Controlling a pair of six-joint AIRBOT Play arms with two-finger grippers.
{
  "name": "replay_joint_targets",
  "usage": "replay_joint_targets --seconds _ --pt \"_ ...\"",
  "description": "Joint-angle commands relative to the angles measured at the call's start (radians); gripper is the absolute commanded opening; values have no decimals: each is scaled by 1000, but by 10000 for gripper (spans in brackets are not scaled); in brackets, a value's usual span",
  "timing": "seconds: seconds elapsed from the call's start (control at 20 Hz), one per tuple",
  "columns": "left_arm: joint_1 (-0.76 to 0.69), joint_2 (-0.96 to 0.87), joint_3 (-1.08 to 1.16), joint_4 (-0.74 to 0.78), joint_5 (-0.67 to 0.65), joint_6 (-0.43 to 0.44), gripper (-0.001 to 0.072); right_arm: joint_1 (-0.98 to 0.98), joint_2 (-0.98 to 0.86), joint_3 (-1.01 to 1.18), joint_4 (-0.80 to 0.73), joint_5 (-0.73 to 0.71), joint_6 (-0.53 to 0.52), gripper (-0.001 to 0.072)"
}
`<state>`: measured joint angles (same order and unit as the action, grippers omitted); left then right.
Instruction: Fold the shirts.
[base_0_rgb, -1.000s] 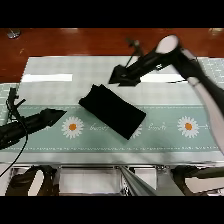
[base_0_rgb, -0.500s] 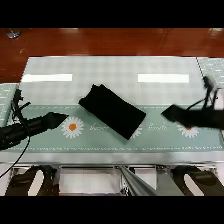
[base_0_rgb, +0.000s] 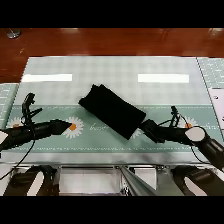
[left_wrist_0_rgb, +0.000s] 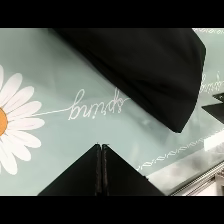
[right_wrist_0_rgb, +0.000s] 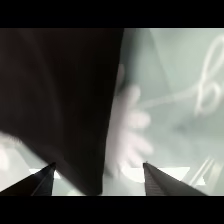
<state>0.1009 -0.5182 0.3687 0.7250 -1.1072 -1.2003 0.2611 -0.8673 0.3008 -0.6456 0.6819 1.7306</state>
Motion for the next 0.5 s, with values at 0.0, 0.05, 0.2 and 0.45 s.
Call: replay_joint_targets --seconds 0.0,0.05,0.2,0.45 --pt "-12 0 -1 13 7 -1 26 23 -209 97 68 -26 -101 616" --pt "-12 0 -1 13 7 -1 26 23 -265 138 69 -18 -114 616" --pt "-12 0 -1 13 8 -1 26 23 -420 274 69 69 -160 602" --pt "-12 0 -1 13 45 -1 26 29 -565 580 60 238 -314 33"
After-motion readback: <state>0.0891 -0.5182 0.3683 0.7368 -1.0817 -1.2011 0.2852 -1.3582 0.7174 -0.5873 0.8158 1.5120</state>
